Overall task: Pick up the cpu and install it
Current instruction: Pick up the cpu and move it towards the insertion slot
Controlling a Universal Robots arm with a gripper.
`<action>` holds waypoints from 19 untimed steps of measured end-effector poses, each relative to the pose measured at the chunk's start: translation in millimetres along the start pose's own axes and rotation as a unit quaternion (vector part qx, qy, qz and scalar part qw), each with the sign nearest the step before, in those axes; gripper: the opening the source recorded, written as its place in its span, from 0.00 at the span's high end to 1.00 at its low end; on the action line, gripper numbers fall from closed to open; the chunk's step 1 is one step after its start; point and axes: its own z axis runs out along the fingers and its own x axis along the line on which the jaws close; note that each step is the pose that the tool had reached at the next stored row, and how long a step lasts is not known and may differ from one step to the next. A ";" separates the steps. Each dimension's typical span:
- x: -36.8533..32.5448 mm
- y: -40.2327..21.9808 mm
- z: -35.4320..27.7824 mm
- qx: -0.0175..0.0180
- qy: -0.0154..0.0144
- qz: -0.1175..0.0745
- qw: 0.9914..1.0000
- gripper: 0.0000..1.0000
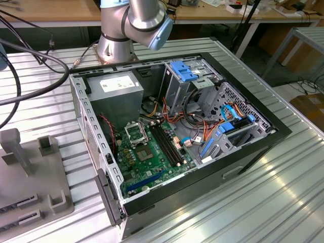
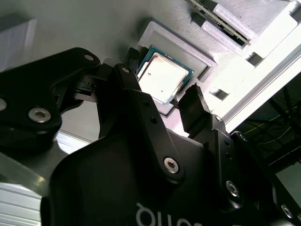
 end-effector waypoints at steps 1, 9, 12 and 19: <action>0.0 0.0 0.0 0.000 0.000 0.000 1.000 0.38; 0.0 0.0 0.1 0.000 0.000 0.000 1.000 0.47; 0.0 0.0 0.1 0.000 0.000 -0.003 1.000 0.47; 0.1 0.0 0.0 0.000 0.000 -0.009 1.000 0.47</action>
